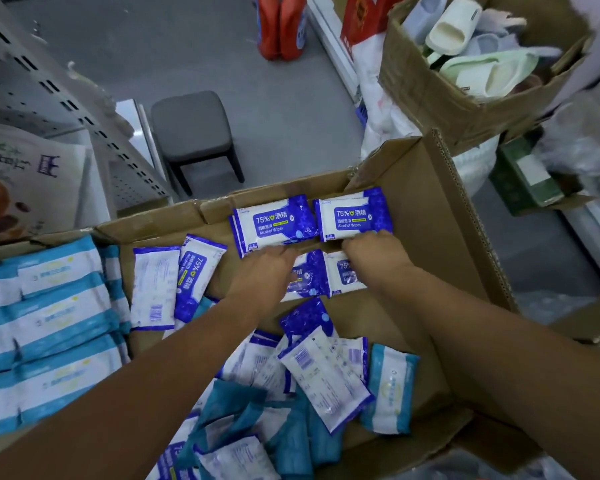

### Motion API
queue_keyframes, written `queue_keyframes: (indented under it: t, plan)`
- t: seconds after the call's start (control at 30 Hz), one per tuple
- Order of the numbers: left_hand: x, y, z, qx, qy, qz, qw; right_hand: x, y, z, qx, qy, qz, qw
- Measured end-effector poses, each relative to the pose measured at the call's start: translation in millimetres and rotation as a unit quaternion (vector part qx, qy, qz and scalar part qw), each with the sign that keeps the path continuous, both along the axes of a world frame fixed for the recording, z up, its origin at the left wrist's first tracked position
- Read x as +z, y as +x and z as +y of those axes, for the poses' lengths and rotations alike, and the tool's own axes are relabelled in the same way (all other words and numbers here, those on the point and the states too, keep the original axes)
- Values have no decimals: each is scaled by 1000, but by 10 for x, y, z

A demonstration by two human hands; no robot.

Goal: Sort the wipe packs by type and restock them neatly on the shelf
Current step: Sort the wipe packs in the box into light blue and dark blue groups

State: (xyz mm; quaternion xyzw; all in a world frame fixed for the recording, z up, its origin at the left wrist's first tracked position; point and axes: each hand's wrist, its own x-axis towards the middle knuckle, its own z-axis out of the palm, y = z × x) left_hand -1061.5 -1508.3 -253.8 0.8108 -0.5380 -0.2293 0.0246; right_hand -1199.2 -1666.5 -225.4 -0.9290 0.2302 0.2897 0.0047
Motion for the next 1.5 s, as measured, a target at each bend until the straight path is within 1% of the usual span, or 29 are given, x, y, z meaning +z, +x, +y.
queue_keyframes:
  t: [0.07,0.13,0.23,0.3,0.37,0.4,0.43,0.47,0.5,0.53,0.6,0.67,0.77,0.83,0.9,0.93,0.97,1.03,1.07,1.13,1.2,1.27,1.33,1.43,1.47,1.5]
  plan:
    - [-46,11,26,-20,-16,-22,999,-1,-21,24,3,-44,-6,999]
    - [-67,11,39,-43,-34,-37,998,19,-47,1,4,-65,-7,998]
    - [-32,-18,57,-76,-78,-75,991,30,-90,-50,15,-71,-23,997]
    - [-6,-30,57,-73,-112,-96,986,57,-97,-76,21,-75,-38,996]
    - [10,-85,45,-92,-152,-83,981,135,-95,-66,-23,-68,-60,996]
    - [4,-139,43,-129,-165,-58,976,205,-110,-29,-78,-31,-79,993]
    - [-10,-218,54,-181,-167,-27,969,272,-154,37,-147,33,-98,984]
    - [-55,-313,95,-233,-152,4,961,346,-223,137,-208,111,-111,965]
    - [-107,-407,148,-275,-123,33,953,400,-311,278,-243,186,-114,945]
    - [-139,-473,206,-304,-87,58,947,449,-404,438,-247,254,-108,929]
    - [-196,-520,309,-327,-46,80,941,463,-614,789,-214,340,-79,912]
    - [-172,-491,341,-330,-31,83,940,394,-784,1038,-236,363,-62,899]
    - [-39,-508,286,-334,5,55,941,225,-890,1157,-273,323,-77,903]
    - [34,-533,247,-323,47,28,945,155,-917,1161,-300,335,-85,889]
    - [113,-459,210,-294,100,54,949,122,-960,1154,-333,365,-83,865]
    - [142,-390,204,-269,130,89,950,124,-987,1141,-349,381,-79,853]
    - [152,-312,217,-240,160,143,947,142,-1018,1112,-360,392,-81,843]
    - [158,-147,284,-181,188,251,932,207,-1085,1018,-387,399,-124,822]
    - [167,-69,328,-160,188,280,928,247,-1120,963,-398,400,-156,811]
    - [168,58,409,-131,179,297,929,338,-1167,872,-410,410,-215,786]
    - [171,155,478,-100,182,315,926,424,-1166,830,-431,438,-275,740]
    - [189,222,533,-69,196,344,916,492,-1123,815,-439,458,-306,710]
    - [214,259,590,-45,207,368,906,537,-1082,805,-435,474,-316,697]
    - [239,315,680,10,182,412,893,624,-1041,783,-442,509,-327,662]
    - [259,350,705,25,175,421,890,649,-1037,791,-443,508,-334,659]
    - [285,391,722,33,173,429,886,651,-1046,798,-442,498,-342,663]
